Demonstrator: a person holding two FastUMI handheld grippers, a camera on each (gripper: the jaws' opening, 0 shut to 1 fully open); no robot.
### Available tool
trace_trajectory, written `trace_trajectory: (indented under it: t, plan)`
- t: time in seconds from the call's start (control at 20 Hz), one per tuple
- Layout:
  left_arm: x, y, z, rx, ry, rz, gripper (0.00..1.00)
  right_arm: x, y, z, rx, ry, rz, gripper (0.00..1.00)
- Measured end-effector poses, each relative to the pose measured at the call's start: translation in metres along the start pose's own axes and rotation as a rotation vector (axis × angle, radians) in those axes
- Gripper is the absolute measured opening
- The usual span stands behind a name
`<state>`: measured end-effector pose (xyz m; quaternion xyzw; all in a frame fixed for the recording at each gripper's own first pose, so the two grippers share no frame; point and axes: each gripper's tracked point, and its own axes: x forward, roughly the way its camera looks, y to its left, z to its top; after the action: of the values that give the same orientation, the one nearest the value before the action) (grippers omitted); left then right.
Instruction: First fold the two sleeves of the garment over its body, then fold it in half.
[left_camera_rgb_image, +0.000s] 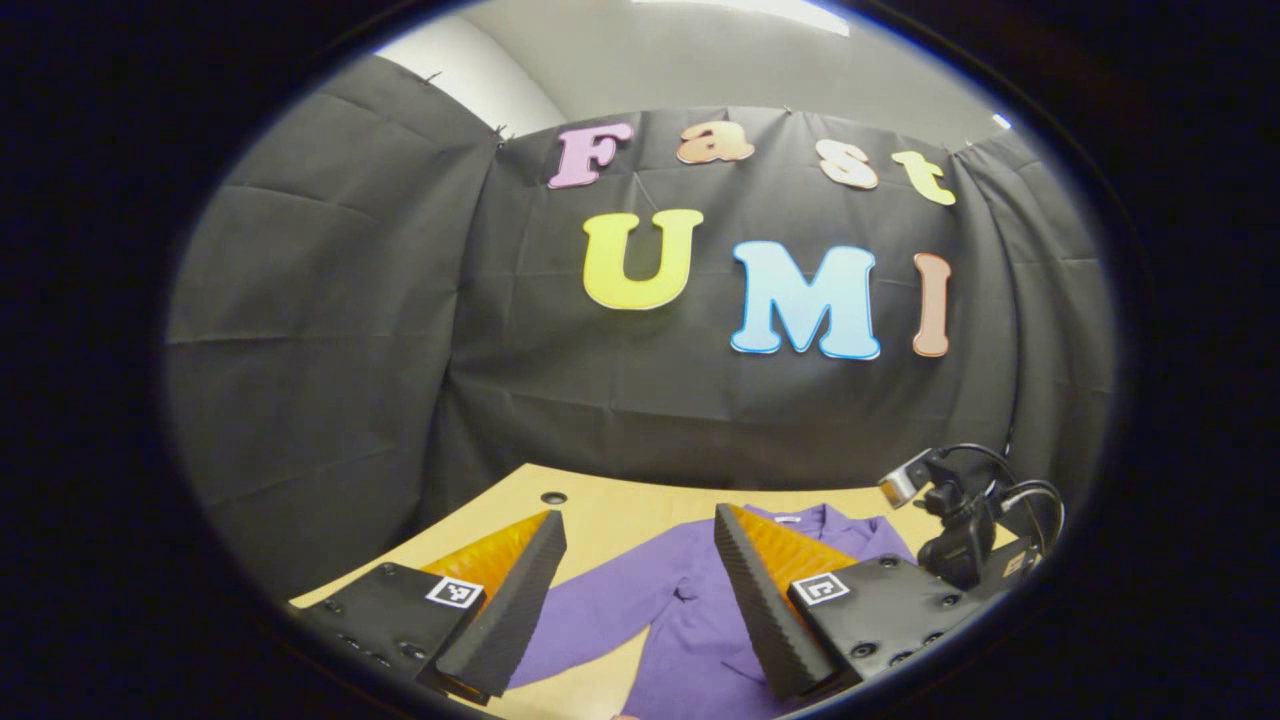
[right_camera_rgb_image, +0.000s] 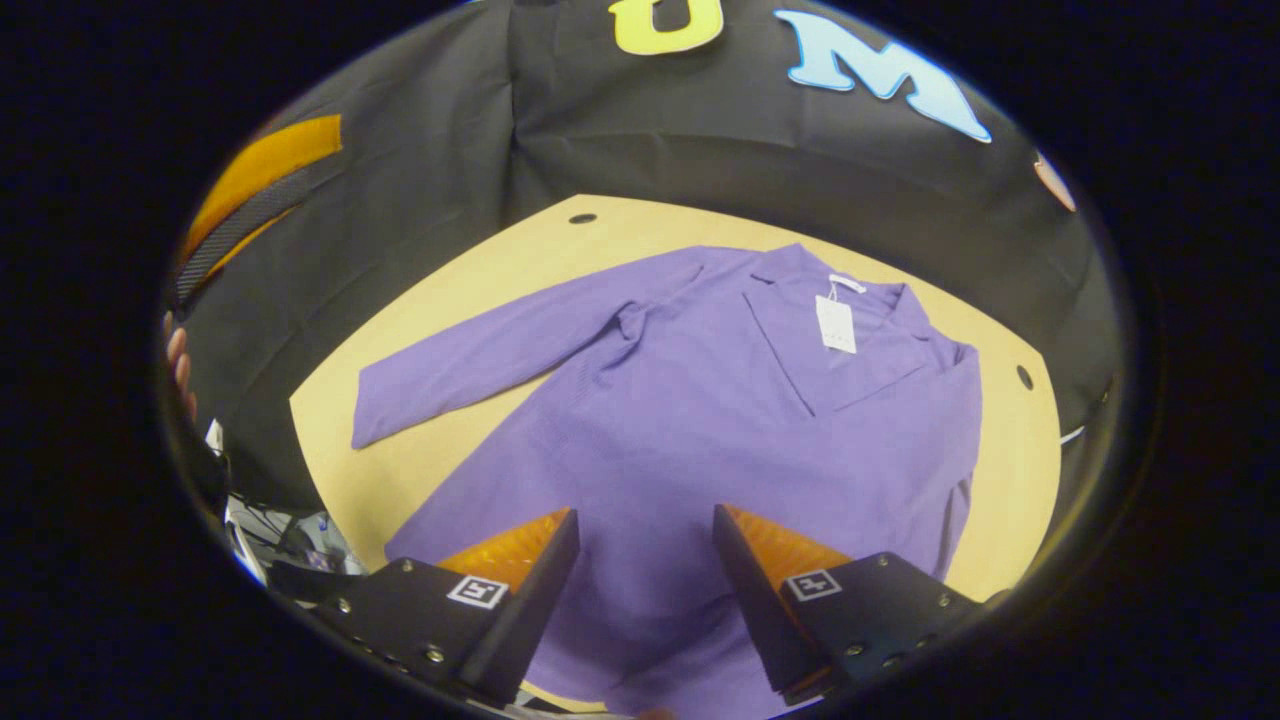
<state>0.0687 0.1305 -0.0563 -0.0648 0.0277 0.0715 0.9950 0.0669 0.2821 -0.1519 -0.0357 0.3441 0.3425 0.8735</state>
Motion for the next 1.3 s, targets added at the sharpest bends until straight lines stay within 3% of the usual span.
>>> trace_trajectory:
  t: [0.05,0.4,0.85,1.3]
  plan:
    - [0.001,0.002,-0.002,-0.010,0.005,0.007,0.94,-0.006,-0.002,0.006,0.009,-0.024,-0.005,0.82]
    - [0.014,0.022,-0.023,-0.045,0.057,0.073,0.94,-0.055,-0.038,0.065,0.049,-0.281,-0.120,0.84]
    - [0.034,0.091,-0.090,-0.154,0.242,0.264,0.94,-0.144,-0.095,0.120,0.147,-0.586,-0.292,0.84]
    - [0.017,0.185,-0.164,-0.261,0.453,0.527,0.94,-0.183,-0.153,0.121,0.227,-0.648,-0.433,0.84]
